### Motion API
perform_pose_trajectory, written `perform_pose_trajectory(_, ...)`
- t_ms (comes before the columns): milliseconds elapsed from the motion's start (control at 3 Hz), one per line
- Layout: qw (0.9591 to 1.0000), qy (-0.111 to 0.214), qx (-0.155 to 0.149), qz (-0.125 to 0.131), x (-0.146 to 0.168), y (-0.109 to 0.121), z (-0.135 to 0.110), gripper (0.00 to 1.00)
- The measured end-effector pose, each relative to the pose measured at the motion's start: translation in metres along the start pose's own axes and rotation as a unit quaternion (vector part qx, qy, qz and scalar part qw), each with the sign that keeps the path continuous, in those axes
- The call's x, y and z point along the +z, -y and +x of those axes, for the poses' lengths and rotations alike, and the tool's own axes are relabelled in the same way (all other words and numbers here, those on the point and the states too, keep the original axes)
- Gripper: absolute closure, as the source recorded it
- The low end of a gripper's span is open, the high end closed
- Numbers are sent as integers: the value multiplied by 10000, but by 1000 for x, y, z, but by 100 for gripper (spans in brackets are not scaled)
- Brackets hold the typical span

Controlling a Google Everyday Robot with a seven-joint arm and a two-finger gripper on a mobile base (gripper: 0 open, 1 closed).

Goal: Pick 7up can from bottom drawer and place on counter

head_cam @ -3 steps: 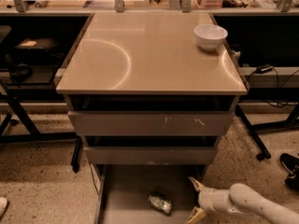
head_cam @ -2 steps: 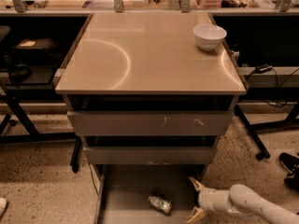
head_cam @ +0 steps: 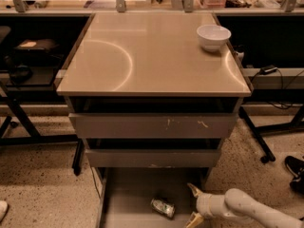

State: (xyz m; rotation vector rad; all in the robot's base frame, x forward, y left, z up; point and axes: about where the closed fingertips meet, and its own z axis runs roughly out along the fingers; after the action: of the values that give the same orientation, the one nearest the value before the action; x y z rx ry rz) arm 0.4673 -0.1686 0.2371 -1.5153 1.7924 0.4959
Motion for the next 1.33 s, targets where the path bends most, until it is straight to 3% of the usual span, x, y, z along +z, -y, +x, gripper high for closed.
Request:
perform_pose_trajectory(667,9991,-207,247,-291,97,-24,55,0)
perform_pose_trajectory(1000,9990,-80,249,-358,121,-24,52,0)
perform_pose_trajectory(1333,9983,279,257,-441,129,-13,29,0)
